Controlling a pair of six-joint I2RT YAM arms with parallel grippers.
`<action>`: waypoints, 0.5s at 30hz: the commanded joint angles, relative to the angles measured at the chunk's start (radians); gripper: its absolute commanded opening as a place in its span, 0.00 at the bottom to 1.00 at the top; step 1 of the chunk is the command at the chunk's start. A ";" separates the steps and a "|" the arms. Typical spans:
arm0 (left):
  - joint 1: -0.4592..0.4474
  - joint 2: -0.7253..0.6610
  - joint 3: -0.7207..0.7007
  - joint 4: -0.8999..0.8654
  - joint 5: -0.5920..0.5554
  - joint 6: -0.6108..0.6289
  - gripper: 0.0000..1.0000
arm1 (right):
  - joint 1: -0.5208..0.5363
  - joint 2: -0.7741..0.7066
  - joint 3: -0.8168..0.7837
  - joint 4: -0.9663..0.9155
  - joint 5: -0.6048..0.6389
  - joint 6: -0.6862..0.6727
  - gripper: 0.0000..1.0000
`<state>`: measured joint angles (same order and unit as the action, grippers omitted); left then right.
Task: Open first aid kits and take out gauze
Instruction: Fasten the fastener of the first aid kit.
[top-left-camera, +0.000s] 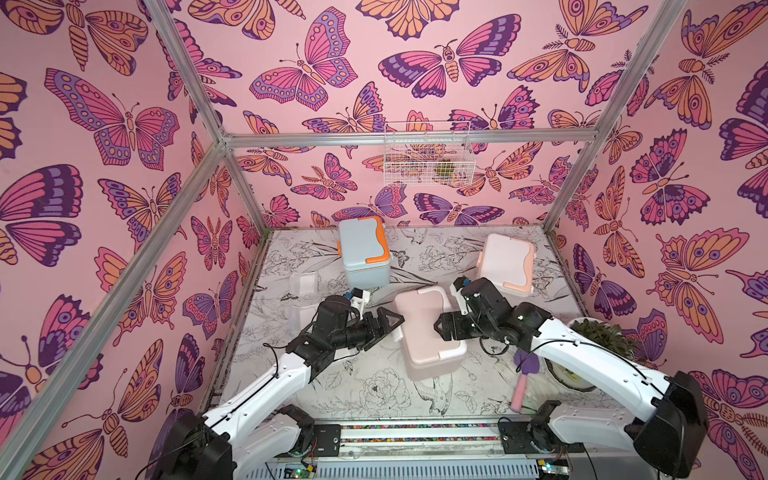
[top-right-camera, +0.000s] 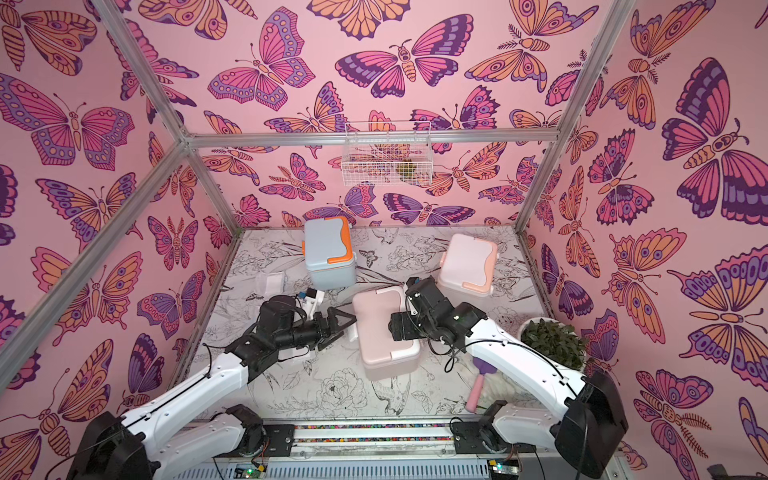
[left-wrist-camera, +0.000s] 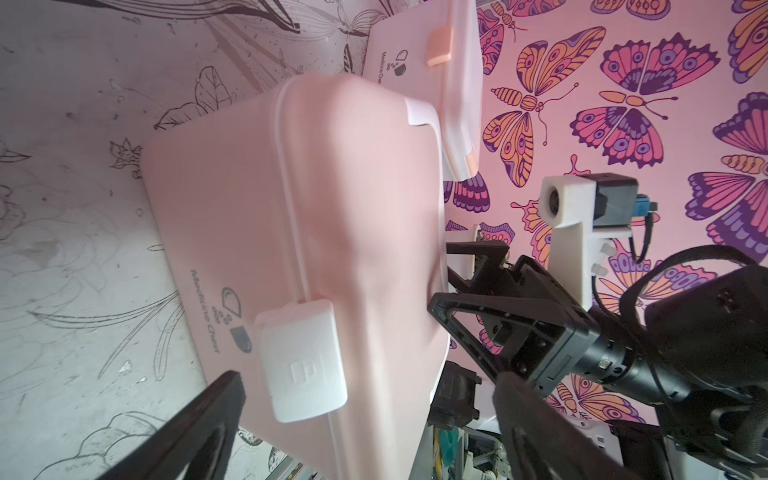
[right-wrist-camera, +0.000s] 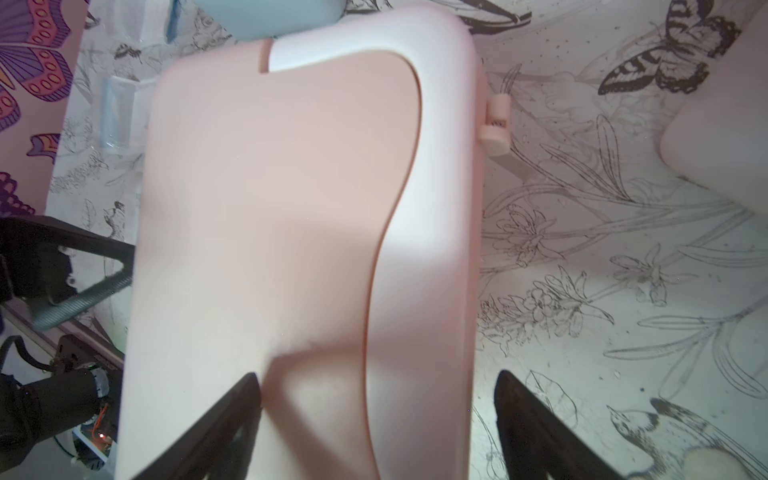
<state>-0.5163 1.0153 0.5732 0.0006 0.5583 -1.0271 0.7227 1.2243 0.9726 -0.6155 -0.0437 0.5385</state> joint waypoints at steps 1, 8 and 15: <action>-0.008 -0.032 0.033 -0.117 -0.035 0.053 0.96 | 0.006 -0.008 0.040 -0.153 0.040 -0.040 0.87; -0.095 0.004 0.127 -0.194 -0.073 0.094 0.96 | 0.083 0.021 0.131 -0.175 0.057 -0.087 0.80; -0.128 0.077 0.166 -0.205 -0.108 0.119 0.96 | 0.130 0.116 0.170 -0.149 0.043 -0.092 0.59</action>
<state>-0.6411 1.0733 0.7231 -0.1642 0.4805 -0.9443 0.8413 1.3025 1.1286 -0.7483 -0.0006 0.4610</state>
